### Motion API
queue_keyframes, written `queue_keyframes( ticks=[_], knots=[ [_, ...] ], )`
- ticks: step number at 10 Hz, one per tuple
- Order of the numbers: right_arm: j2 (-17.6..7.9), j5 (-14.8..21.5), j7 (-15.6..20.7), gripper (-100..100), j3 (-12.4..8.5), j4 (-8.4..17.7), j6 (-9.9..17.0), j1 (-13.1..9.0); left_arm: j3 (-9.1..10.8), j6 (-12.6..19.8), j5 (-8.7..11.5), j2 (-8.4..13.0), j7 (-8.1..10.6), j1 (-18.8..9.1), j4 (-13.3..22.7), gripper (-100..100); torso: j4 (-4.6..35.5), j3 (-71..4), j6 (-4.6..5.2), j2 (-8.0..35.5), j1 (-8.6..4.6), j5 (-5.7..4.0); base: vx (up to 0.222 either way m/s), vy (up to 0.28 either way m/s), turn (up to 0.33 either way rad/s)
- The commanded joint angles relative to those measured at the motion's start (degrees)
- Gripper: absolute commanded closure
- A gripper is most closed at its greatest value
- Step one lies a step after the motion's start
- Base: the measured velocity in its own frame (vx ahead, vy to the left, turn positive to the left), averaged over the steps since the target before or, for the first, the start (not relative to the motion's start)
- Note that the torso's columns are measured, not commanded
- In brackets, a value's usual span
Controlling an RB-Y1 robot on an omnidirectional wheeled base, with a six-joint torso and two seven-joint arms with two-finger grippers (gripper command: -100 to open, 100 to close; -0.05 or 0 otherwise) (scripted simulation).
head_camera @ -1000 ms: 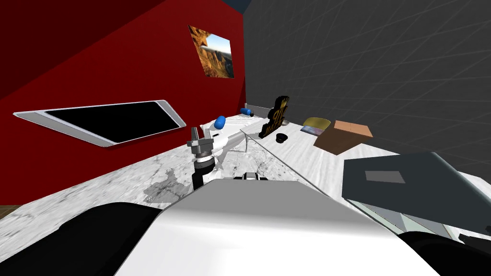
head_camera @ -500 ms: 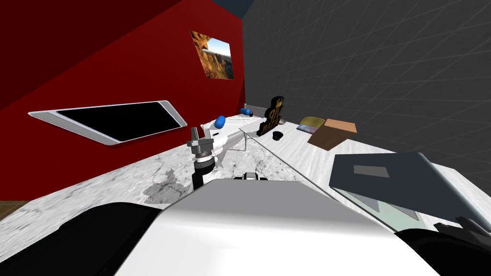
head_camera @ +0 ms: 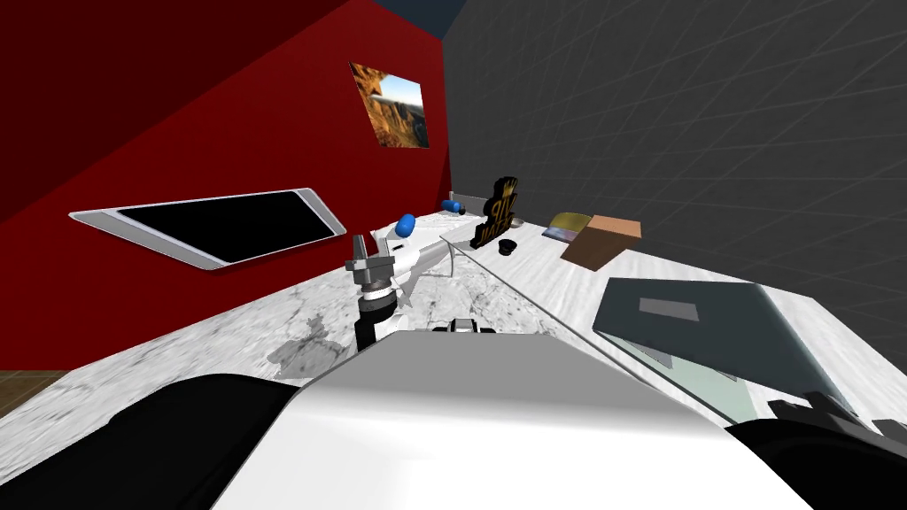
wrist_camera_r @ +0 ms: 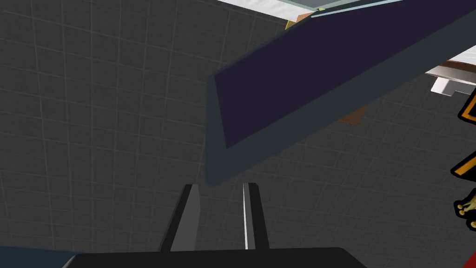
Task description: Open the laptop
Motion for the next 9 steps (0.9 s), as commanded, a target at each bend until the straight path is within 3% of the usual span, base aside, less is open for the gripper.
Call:
queue_keyframes(
  ticks=[1, 5, 6, 9],
  knots=[
    [0.17, -0.44, -1.64, 100, 1.53, 3.16, -1.33, -3.80, 0.00, 0.00, 0.00, 0.00, 0.00, 0.00, 0.00, 0, 0.00, 0.02, -0.02, -0.01, 0.04, -0.02, -0.072, -0.043, -0.013],
    [0.85, -1.29, -4.53, 100, 3.84, 8.25, -3.58, -9.79, 0.00, 0.00, 0.00, 0.00, 0.00, 0.00, 0.00, 0, 0.00, -0.02, -0.05, -0.06, -0.20, -0.07, -0.086, -0.037, -0.011],
    [0.15, -2.22, -4.78, -100, 2.49, 6.02, -2.34, -7.03, 0.00, 0.00, 0.00, 0.00, 0.00, 0.00, 0.00, 0, -0.01, -0.03, -0.03, -0.06, -0.19, -0.05, -0.037, -0.011, 0.030],
    [-0.58, -4.21, -6.31, -100, 1.17, 2.29, -0.39, -3.44, -0.01, 0.00, 0.00, 0.00, 0.00, 0.01, -0.01, 0, 0.00, -0.06, 0.21, 0.01, 0.16, 0.19, 0.027, 0.015, 0.021]
  ],
)
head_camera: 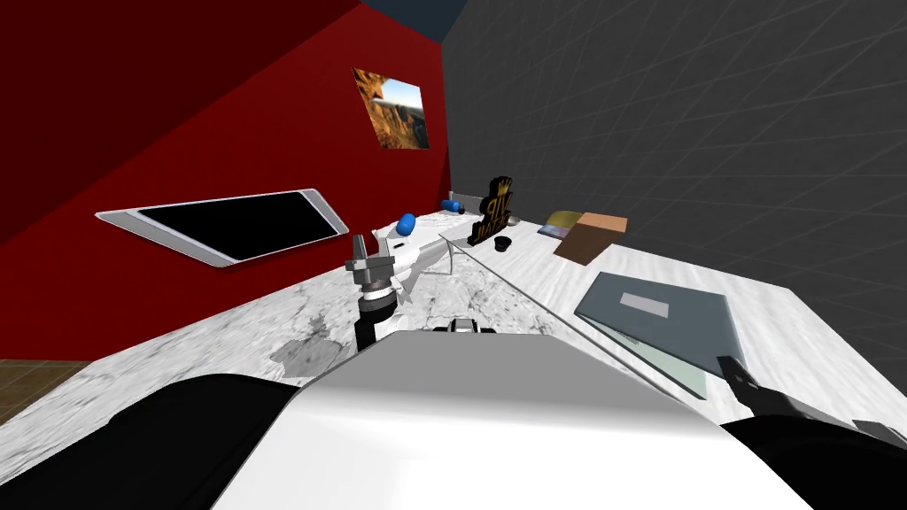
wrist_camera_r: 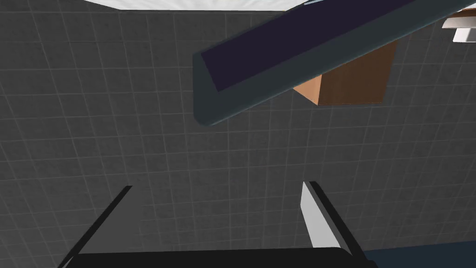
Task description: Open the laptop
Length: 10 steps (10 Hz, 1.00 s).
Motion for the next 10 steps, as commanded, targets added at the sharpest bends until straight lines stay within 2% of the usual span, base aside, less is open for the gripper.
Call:
queue_keyframes(
  ticks=[1, 4, 5, 6, 10],
  knots=[
    [-0.72, -1.83, -1.42, -100, -1.23, -3.33, 1.77, 3.28, 0.00, 0.00, 0.00, 0.00, 0.00, 0.00, 0.00, 0, 0.04, 0.08, 0.00, 0.14, -0.07, -0.02, 0.027, 0.008, 0.020],
    [-1.26, -3.33, -2.57, -100, -2.22, -6.13, 3.23, 5.97, 0.00, 0.00, 0.00, 0.00, 0.00, -0.01, 0.00, 0, 0.09, 0.19, 0.01, 0.29, -0.17, -0.06, 0.009, 0.004, 0.018],
    [-1.20, -3.03, -2.31, -100, -2.03, -5.55, 2.88, 5.41, 0.00, 0.00, 0.00, 0.00, 0.00, -0.01, 0.00, 0, 0.08, 0.17, 0.01, 0.25, -0.15, -0.05, 0.000, 0.000, 0.000],
    [-1.22, -3.08, -2.40, 0, -2.08, -5.69, 3.04, 5.49, 0.00, 0.00, 0.00, 0.00, 0.00, -0.01, 0.00, 0, 0.07, 0.15, 0.01, 0.22, -0.15, -0.05, 0.000, 0.000, 0.000],
    [-1.21, -3.08, -2.39, 0, -2.07, -5.67, 3.03, 5.48, 0.00, 0.00, 0.00, 0.00, 0.00, -0.01, 0.00, 0, 0.06, 0.13, 0.01, 0.20, -0.13, -0.04, 0.000, 0.000, 0.000]
  ],
)
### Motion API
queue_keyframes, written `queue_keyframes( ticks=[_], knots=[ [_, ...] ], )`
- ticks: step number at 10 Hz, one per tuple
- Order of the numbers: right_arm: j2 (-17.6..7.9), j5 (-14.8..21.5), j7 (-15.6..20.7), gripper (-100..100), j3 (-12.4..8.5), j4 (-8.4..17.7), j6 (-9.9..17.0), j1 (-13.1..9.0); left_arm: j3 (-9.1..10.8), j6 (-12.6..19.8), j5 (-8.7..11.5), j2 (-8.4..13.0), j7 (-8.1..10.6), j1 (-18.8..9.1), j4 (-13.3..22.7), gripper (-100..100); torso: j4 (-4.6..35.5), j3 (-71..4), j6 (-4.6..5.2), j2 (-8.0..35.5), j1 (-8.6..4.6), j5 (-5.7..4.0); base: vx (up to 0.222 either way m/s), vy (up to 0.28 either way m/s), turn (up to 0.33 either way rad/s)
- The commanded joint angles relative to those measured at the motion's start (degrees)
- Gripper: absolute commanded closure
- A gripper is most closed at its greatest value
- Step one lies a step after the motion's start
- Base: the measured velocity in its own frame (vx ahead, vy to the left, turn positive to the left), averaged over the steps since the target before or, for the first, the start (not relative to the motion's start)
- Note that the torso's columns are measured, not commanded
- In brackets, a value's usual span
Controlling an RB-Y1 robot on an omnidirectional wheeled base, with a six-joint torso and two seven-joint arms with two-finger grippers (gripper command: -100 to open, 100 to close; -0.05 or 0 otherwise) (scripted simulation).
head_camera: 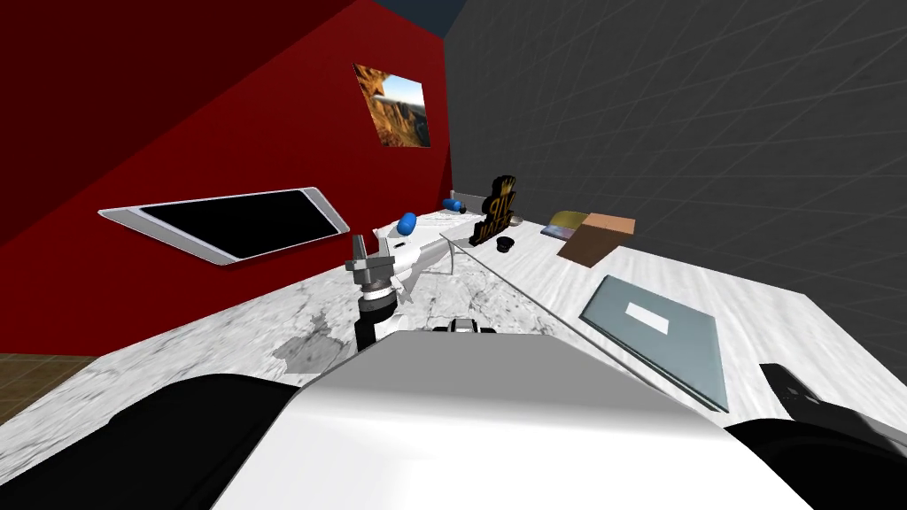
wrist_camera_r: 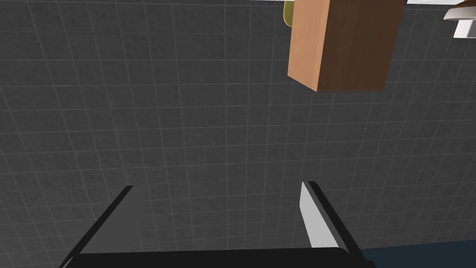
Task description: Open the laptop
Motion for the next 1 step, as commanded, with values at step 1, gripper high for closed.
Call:
queue_keyframes(
  ticks=[1],
  knots=[
    [0.00, 0.00, 0.00, 0, 0.00, 0.00, 0.00, 0.00, 0.00, 0.00, 0.00, 0.00, 0.00, 0.00, 0.00, 0, 0.00, 0.00, 0.00, 0.00, 0.00, 0.00, 0.000, 0.000, 0.000]
  ],
)
